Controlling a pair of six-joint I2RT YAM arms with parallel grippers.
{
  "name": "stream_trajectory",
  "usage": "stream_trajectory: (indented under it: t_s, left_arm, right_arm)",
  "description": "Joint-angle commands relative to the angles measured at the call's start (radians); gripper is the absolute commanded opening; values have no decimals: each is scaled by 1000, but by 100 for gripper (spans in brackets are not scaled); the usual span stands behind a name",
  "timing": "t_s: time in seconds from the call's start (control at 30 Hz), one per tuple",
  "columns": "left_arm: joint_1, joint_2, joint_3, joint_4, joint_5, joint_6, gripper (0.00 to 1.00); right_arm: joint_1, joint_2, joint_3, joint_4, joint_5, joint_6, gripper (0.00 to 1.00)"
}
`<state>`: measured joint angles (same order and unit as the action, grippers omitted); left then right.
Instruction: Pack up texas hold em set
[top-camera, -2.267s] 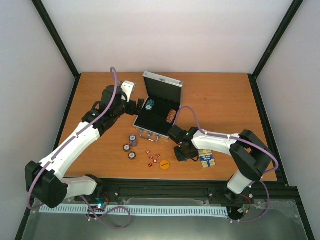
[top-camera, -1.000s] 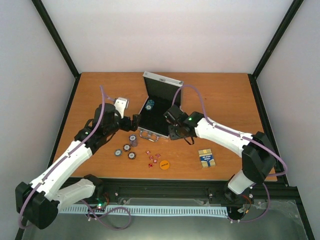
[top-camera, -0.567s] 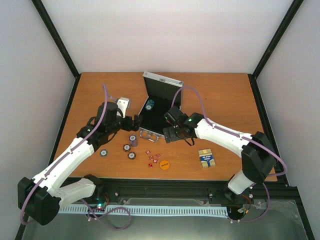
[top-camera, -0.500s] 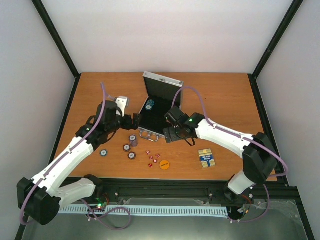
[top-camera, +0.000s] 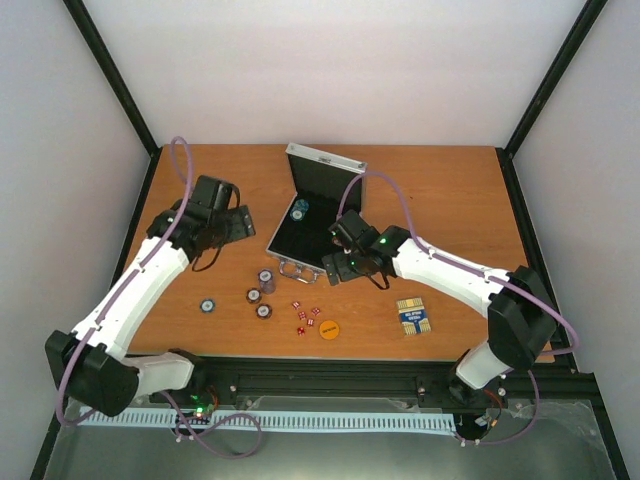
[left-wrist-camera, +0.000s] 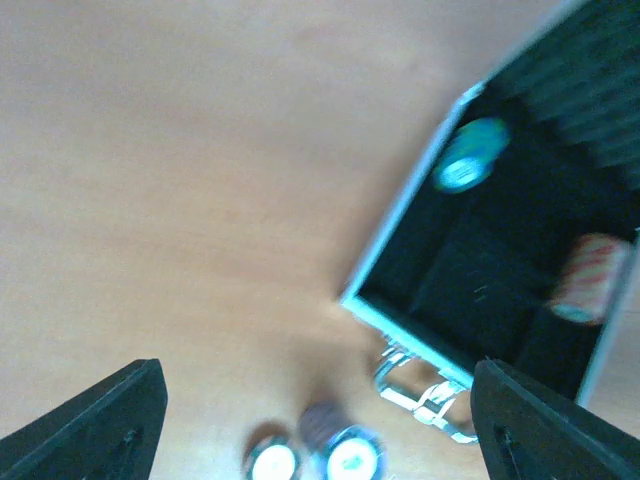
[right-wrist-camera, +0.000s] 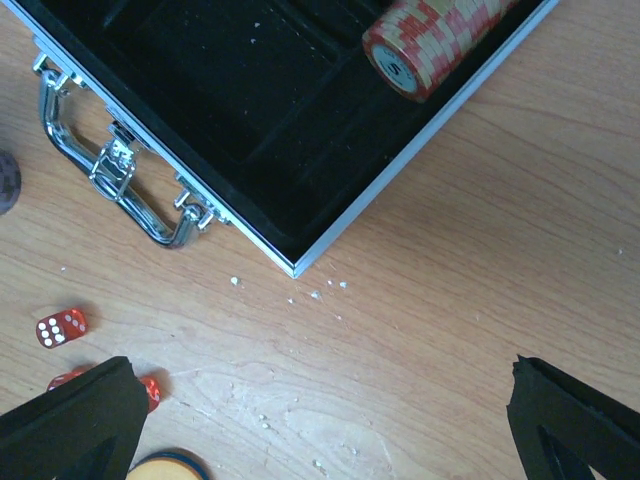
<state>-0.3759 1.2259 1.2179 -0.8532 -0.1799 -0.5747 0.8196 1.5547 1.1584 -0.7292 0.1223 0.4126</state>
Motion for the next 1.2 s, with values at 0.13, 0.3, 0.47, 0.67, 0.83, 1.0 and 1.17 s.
stream_trajectory:
  t_s: [0.13, 0.3, 0.47, 0.67, 0.83, 1.0, 1.17]
  left_arm:
    - [73, -86, -219, -245, -61, -420, 84]
    - [82, -111, -309, -194, -70, -506, 79]
    - [115, -54, -413, -101, 37, -512, 80]
    - [232, -55, -520, -3, 84, -472, 78]
    - [289, -36, -566, 69, 139, -427, 79]
    - [301, 35, -565, 92, 166, -402, 80]
    - [335, 60, -571, 105, 184, -384, 82]
  right_arm:
    - [4, -85, -84, 95, -22, -45, 100]
    - [4, -131, -150, 122, -29, -45, 100]
    - [4, -174, -194, 134, -32, -37, 100]
    - [3, -200, -229, 138, -36, -15, 100]
    - [4, -192, -238, 137, -29, -16, 100]
    - [4, -173, -240, 139, -32, -15, 100]
    - [4, -167, -250, 139, -26, -10, 100]
